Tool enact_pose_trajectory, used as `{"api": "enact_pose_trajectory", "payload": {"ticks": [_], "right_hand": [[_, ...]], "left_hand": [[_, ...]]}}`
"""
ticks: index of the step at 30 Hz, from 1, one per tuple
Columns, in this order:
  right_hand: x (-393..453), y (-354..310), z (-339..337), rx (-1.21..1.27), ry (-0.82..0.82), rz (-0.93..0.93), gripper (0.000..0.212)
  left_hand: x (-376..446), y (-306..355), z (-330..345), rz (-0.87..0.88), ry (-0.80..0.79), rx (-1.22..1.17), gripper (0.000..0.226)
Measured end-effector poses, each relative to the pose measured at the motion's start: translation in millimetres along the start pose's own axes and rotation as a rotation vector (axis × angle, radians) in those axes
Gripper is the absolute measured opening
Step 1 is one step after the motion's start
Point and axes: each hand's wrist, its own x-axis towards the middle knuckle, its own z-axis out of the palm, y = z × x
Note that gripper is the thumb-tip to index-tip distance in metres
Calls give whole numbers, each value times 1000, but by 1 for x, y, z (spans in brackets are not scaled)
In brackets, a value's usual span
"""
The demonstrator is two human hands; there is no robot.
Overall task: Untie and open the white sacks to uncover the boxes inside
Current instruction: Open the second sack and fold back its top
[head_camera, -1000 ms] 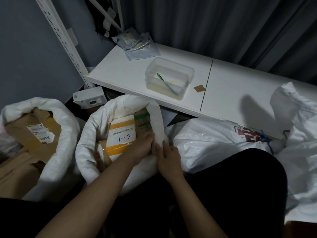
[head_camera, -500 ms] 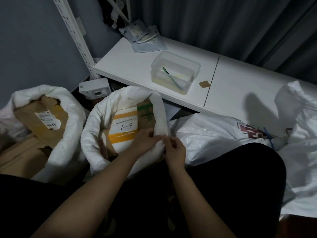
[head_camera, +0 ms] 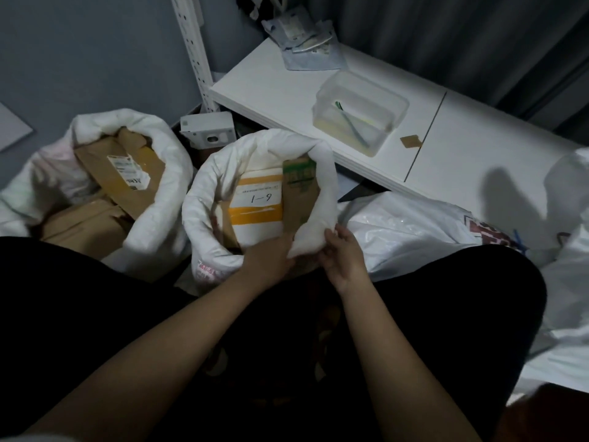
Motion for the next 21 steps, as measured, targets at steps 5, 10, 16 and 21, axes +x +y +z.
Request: {"api": "enact_pose_trajectory", "payload": {"ticks": [5,10,16,21], "right_hand": [[-10,0,9,-427,127,-170,29],[-21,-2,15,-1278,139,-758,42],[-14,10,25,-1085,49,-309,47],[-10,26,18,-983,214,-423,42]], "left_hand": [[-3,-7,3,46,147,332,35],[-3,-20,9,145,276,523,32],[-18,-37,0,63,114,114,68],[-38,-77,-16,-564,424,-359,65]]}}
